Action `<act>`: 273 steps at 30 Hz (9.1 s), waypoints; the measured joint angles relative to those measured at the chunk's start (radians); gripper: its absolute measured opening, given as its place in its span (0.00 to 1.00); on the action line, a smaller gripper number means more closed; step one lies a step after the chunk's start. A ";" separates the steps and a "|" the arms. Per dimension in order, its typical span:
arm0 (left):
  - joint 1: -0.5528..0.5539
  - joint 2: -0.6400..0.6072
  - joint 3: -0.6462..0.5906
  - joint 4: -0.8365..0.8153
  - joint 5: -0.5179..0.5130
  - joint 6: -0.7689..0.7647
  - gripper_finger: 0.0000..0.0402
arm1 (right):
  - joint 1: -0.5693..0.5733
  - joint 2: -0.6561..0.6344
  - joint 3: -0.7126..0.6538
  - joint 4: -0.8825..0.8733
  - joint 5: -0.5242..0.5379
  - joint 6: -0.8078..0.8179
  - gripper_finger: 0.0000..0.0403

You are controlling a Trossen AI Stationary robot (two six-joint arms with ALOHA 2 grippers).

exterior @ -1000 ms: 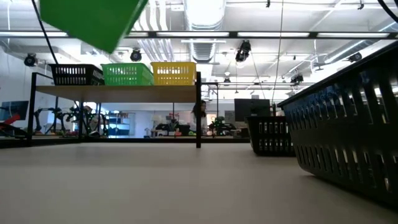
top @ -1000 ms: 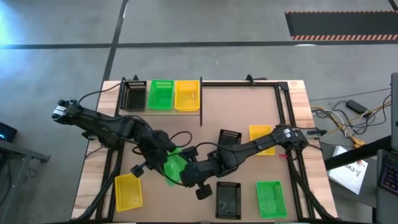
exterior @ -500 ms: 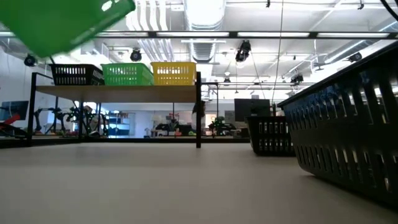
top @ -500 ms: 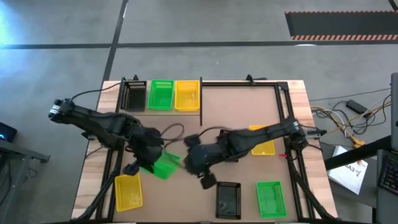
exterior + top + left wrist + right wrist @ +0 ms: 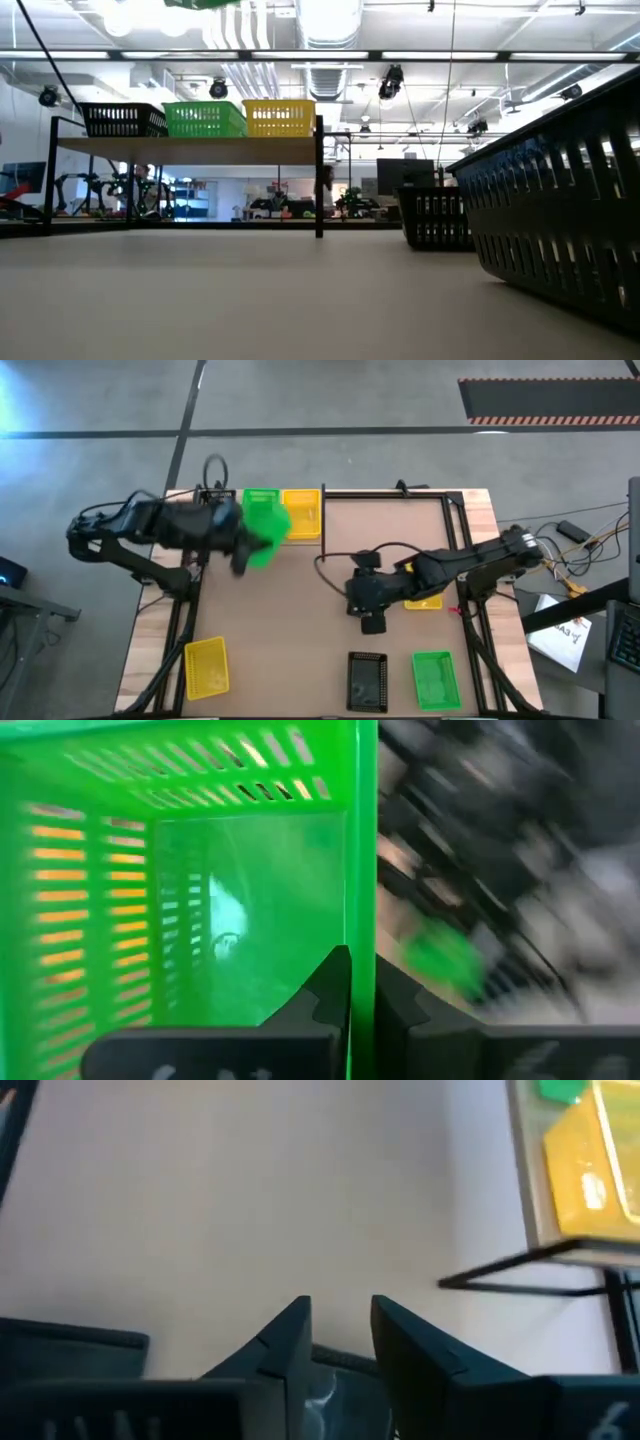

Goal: Stack baskets on shelf by color
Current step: Stack the top green bin on top of the other green bin on the shelf, then stack the left yellow bin on top of the other yellow bin on the shelf

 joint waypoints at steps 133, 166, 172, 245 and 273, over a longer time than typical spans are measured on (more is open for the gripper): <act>0.530 0.063 -0.400 -0.151 0.207 0.903 0.06 | 0.002 -0.330 -0.523 0.645 0.336 0.239 0.11; 0.369 -0.027 -0.173 -0.392 0.380 0.633 0.46 | 0.002 -0.289 -0.378 0.224 0.348 0.449 0.11; -0.080 -0.038 -0.176 -0.404 0.324 0.353 0.46 | -0.018 -0.215 -0.379 0.267 0.391 0.284 0.11; -0.756 0.071 -0.200 0.194 0.443 -0.691 0.00 | -0.171 -0.100 -0.309 0.475 0.181 -0.111 0.11; 0.120 0.328 0.192 -0.028 0.723 0.524 0.00 | 0.092 -0.172 -0.414 0.333 0.184 0.343 0.11</act>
